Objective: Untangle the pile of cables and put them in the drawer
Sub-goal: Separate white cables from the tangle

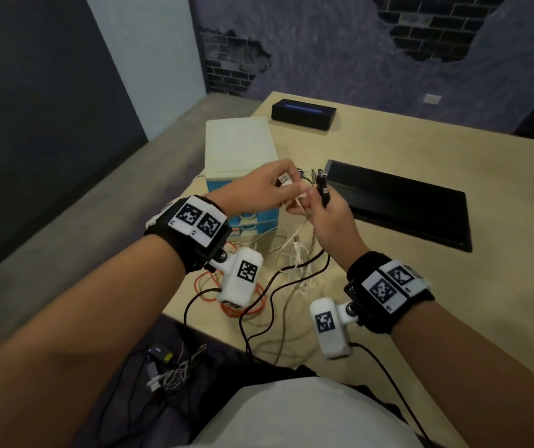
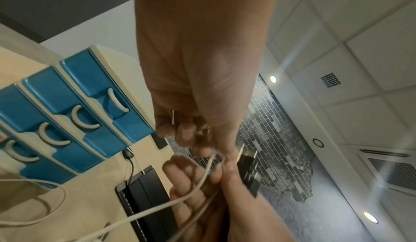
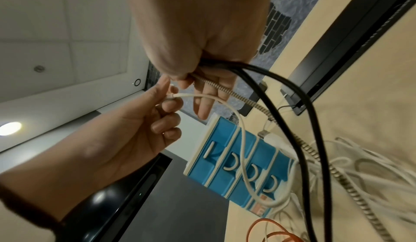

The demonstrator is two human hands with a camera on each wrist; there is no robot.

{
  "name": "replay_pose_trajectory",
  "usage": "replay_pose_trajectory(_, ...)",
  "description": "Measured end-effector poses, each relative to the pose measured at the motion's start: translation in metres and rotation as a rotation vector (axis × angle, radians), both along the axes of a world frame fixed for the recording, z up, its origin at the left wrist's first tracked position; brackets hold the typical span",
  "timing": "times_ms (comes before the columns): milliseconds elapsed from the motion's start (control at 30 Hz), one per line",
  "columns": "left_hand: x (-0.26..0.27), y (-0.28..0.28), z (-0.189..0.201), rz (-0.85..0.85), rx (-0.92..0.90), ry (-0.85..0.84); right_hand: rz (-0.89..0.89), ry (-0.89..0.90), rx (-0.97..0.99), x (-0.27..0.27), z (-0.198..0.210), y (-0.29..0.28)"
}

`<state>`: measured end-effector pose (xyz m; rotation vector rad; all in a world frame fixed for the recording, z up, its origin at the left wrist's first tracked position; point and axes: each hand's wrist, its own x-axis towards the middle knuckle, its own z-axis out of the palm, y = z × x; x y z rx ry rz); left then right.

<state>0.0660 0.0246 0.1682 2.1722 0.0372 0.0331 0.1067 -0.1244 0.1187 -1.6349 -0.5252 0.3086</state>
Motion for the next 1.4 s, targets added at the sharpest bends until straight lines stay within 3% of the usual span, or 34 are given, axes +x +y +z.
replay_pose_trajectory(100, -0.004, -0.004, -0.002, 0.061, -0.036, 0.033, 0.038, -0.008, 0.062, -0.006, 0.007, 0.009)
replay_pose_trajectory(267, -0.007, -0.01, -0.001, 0.134, 0.069, 0.002, 0.08, 0.093, 0.084, -0.01, 0.01, 0.016)
replay_pose_trajectory(367, -0.01, -0.014, -0.012, 0.134, -0.093, 0.095, 0.089, 0.149, 0.114, -0.005, 0.013, 0.017)
replay_pose_trajectory(467, -0.021, -0.028, -0.03, -0.01, -0.373, 0.214, 0.066, 0.218, 0.168, 0.001, 0.019, 0.014)
replay_pose_trajectory(533, -0.026, -0.037, -0.039, -0.115, -0.42, 0.236, 0.061, 0.299, 0.214, 0.005, 0.021, 0.009)
replay_pose_trajectory(633, -0.023, -0.046, -0.048, -0.245, -0.243, 0.233, 0.054, 0.432, 0.257, 0.01, 0.023, 0.001)
replay_pose_trajectory(700, -0.019, -0.049, -0.059, -0.32, -0.091, 0.254, 0.049, 0.407, 0.224, 0.01, 0.023, -0.003)
replay_pose_trajectory(1000, 0.0, -0.039, -0.105, -0.319, 0.282, 0.308, -0.038, 0.283, 0.069, 0.01, 0.022, -0.031)
replay_pose_trajectory(1233, -0.012, -0.019, -0.152, -0.317, 0.323, 0.412, -0.204, 0.259, 0.029, 0.028, 0.027, -0.066)
replay_pose_trajectory(1400, -0.027, -0.02, -0.164, -0.374, 0.347, 0.527, -0.289, 0.241, 0.032, 0.036, 0.021, -0.077)
